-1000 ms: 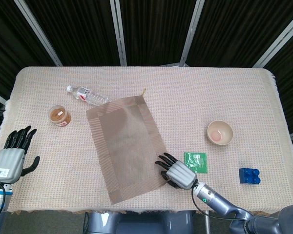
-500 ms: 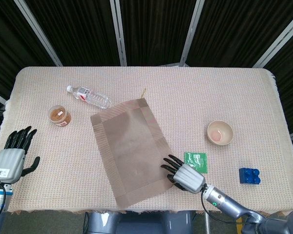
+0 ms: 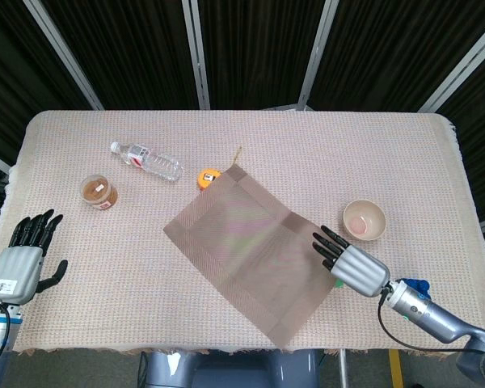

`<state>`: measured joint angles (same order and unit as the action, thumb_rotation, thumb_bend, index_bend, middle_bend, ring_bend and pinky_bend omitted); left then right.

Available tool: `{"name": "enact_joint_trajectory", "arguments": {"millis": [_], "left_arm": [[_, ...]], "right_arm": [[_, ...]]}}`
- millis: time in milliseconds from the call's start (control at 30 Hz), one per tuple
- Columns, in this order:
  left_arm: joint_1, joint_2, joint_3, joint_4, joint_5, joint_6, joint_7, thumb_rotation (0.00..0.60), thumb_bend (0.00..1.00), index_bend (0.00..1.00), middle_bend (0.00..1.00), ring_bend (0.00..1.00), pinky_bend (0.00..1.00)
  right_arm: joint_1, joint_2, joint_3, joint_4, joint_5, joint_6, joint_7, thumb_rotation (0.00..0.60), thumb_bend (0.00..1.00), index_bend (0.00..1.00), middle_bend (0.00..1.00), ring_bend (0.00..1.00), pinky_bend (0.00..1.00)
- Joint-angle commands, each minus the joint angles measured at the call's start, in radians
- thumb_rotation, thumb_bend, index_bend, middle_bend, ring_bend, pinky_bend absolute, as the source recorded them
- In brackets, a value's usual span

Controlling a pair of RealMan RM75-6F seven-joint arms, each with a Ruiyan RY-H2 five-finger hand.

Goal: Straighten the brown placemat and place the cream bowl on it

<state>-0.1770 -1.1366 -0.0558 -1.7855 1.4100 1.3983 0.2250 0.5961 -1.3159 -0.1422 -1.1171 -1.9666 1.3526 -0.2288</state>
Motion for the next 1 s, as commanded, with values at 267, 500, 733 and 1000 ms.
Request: {"name": "enact_joint_trajectory", "arguments": {"millis": [267,500,733,1000], "left_arm": [[-0.003,-0.004,-0.01,0.013,-0.028,-0.009,0.001,0.6,0.41,0.0,0.0,0.0,0.0],[-0.005,-0.01,-0.014,0.022,-0.043,-0.013,0.007,0.6,0.41,0.0,0.0,0.0,0.0],[-0.009,-0.017,-0.011,0.027,-0.044,-0.021,0.017,0.6,0.41,0.0,0.0,0.0,0.0],[-0.023,-0.029,-0.002,0.044,-0.015,-0.033,0.033,0.6,0.41,0.0,0.0,0.0,0.0]], "right_arm": [[0.124,-0.009,0.063,0.18,-0.02,-0.089,-0.078,0.6,0.37,0.67,0.19,0.0,0.0],[0.184,-0.07,0.072,0.328,-0.041,-0.102,-0.098,0.6,0.37,0.67,0.19,0.0,0.0],[0.172,-0.131,0.116,0.45,0.012,-0.069,-0.191,0.6,0.24,0.0,0.0,0.0,0.0],[0.024,-0.095,0.223,0.256,0.211,0.06,-0.14,0.6,0.1,0.0,0.0,0.0,0.0]]}}
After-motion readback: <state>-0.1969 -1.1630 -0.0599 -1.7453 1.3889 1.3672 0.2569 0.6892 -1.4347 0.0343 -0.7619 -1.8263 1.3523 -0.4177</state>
